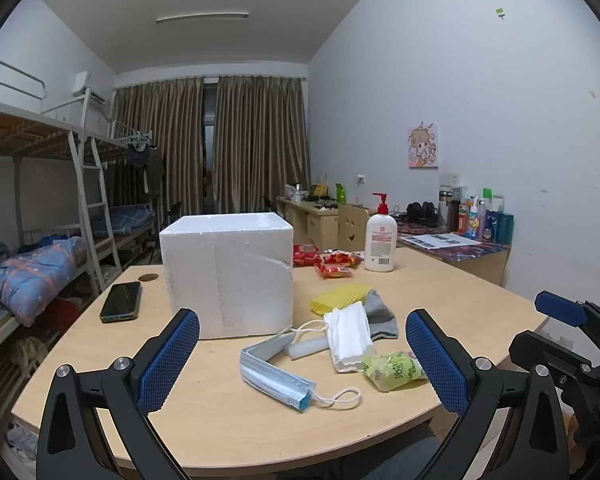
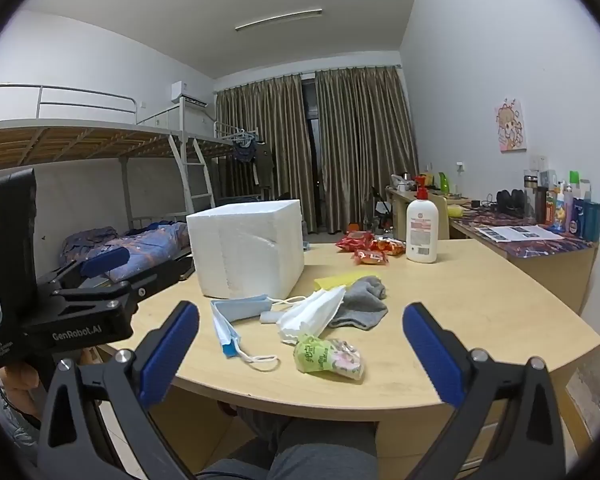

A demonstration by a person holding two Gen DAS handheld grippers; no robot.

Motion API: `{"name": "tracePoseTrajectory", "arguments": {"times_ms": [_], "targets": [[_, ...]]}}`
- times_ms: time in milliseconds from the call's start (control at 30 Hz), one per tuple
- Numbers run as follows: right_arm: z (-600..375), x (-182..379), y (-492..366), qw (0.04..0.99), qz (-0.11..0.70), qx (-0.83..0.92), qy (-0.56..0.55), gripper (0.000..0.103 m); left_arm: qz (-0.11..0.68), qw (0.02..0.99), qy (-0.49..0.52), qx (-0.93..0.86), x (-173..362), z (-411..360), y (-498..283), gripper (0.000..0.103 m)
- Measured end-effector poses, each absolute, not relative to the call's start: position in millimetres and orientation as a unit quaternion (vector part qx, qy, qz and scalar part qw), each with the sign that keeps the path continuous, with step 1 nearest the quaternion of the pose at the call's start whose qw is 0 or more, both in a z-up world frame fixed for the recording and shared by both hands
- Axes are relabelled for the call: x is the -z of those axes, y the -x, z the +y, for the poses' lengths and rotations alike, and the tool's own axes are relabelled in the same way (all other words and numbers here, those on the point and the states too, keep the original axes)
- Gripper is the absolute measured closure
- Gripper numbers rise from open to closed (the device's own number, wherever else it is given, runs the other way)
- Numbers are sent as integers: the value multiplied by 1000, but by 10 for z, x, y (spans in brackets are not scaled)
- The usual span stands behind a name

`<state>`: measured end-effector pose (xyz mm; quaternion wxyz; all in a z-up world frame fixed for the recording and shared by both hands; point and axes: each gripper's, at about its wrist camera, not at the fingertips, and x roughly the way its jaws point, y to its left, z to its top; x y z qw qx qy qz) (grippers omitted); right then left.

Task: Organize soft objects

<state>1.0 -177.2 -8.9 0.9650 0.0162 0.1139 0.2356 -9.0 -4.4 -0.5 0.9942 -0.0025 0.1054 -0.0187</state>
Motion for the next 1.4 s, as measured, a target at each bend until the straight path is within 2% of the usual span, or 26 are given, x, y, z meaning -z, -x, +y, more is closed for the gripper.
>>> {"name": "tracePoseTrajectory", "arguments": {"times_ms": [1400], "targets": [[-1767,88,-48,966,118,-231,-16,0,110,994,6,18,19,-27,68,0]]}}
